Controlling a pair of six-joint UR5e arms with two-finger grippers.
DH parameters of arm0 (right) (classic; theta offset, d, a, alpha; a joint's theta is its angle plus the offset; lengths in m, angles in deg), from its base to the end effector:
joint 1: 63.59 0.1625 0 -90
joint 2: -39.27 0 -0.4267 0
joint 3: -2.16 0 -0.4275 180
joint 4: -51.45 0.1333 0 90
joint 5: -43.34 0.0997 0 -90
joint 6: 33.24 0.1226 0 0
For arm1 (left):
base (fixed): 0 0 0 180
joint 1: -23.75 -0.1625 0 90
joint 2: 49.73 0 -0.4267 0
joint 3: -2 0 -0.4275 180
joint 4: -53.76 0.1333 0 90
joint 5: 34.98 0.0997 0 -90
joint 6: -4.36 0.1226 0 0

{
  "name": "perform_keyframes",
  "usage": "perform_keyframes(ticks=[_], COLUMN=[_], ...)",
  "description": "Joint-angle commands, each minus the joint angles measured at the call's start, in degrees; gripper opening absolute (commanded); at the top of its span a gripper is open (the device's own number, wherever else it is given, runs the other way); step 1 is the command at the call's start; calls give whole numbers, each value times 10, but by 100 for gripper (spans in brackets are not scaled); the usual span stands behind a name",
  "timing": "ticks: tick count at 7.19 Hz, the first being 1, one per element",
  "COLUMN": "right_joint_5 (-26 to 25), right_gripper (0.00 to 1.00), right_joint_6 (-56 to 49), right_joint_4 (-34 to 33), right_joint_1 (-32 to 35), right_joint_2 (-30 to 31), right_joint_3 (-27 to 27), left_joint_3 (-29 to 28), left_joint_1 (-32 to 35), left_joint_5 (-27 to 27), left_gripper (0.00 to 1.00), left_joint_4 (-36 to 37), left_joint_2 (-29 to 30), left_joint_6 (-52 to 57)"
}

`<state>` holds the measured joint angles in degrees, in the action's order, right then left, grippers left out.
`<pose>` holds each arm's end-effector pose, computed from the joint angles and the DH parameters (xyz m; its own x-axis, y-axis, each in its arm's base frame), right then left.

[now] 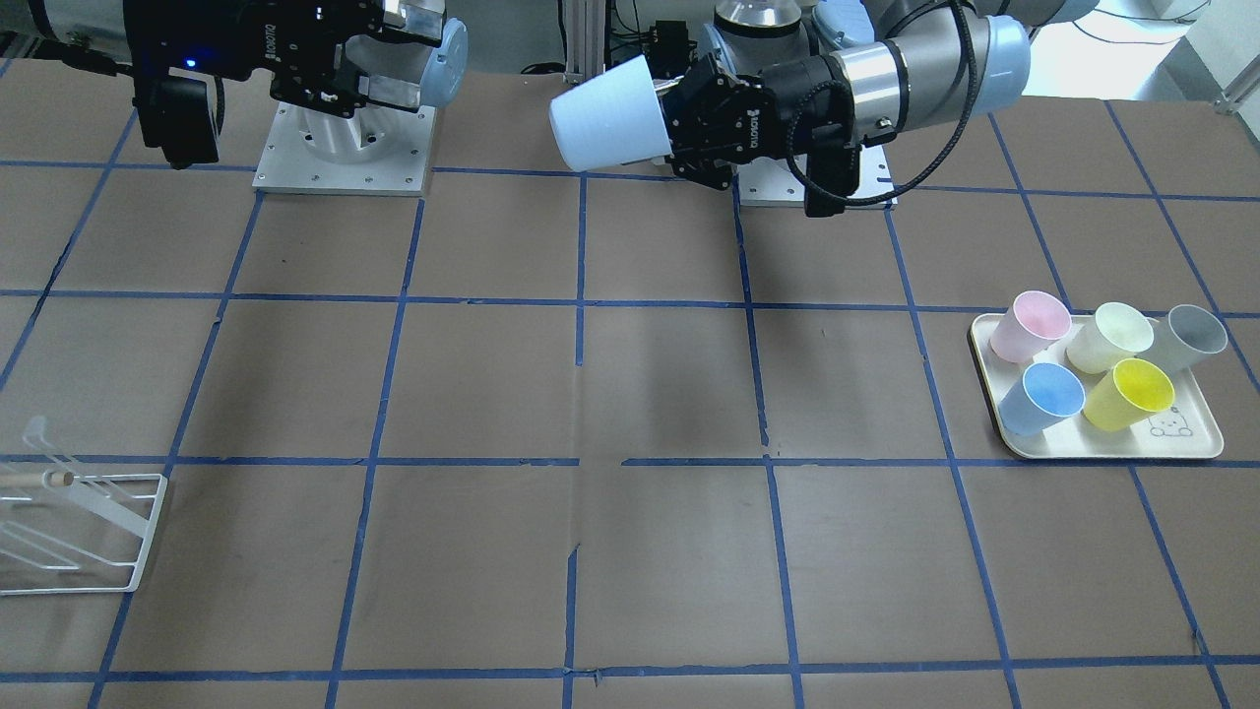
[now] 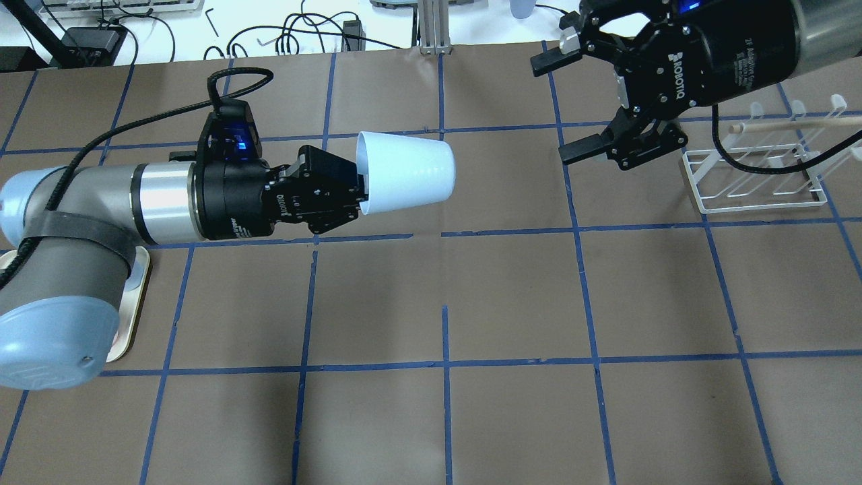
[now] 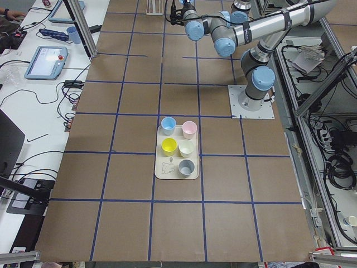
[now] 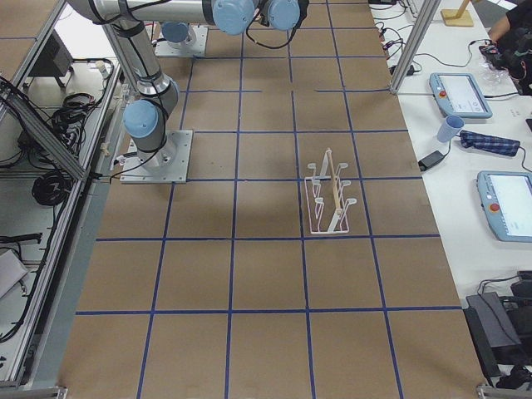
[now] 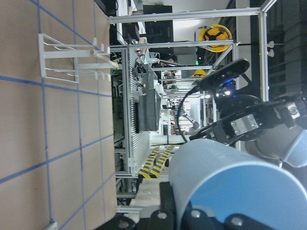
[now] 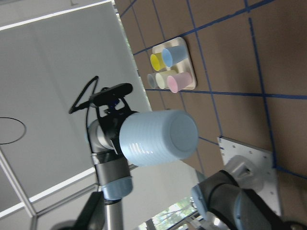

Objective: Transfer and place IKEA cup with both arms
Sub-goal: 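Carry the cup with the left gripper toward the white tray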

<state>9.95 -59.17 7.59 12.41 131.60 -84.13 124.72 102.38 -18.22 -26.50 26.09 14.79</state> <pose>0.1221 -0.4845 0.5180 -0.4441 0.2645 -0.8560 -0.0102 0.9539 0.3000 -0.1681 -0.4356 0.3901 -0.2849 -0.0218 0.9583 -0.1457 0.9891 -0.0208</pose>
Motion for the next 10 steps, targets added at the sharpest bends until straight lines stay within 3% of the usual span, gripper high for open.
perform_keyframes(ticks=[1, 3, 4, 6, 7, 9, 10], right_joint_5=[-133, -246, -270, -415, -443, -515, -524], right_gripper=[100, 100, 100, 100, 100, 100, 100], right_joint_6=[29, 132, 136, 178, 188, 205, 207], right_joint_4=[-101, -215, -258, -360, -391, -431, -456], right_joint_1=[-1, 7, 25, 72, 86, 120, 123], right_joint_2=[6, 22, 22, 22, 22, 19, 19], right_joint_3=[2, -1, -2, -4, -6, -9, -17], left_joint_3=[-17, -61, -91, -112, -138, -217, -251], left_joint_1=[-45, -93, -115, -127, -163, -247, -274], left_joint_5=[224, 395, 468, 664, 702, 720, 732], left_gripper=[0, 0, 0, 0, 0, 0, 0], left_joint_4=[-2, 0, -8, 1, 0, -11, -12], left_joint_2=[-7, 6, 16, 38, 60, 122, 157], left_joint_6=[-16, -7, 11, 146, 188, 321, 377])
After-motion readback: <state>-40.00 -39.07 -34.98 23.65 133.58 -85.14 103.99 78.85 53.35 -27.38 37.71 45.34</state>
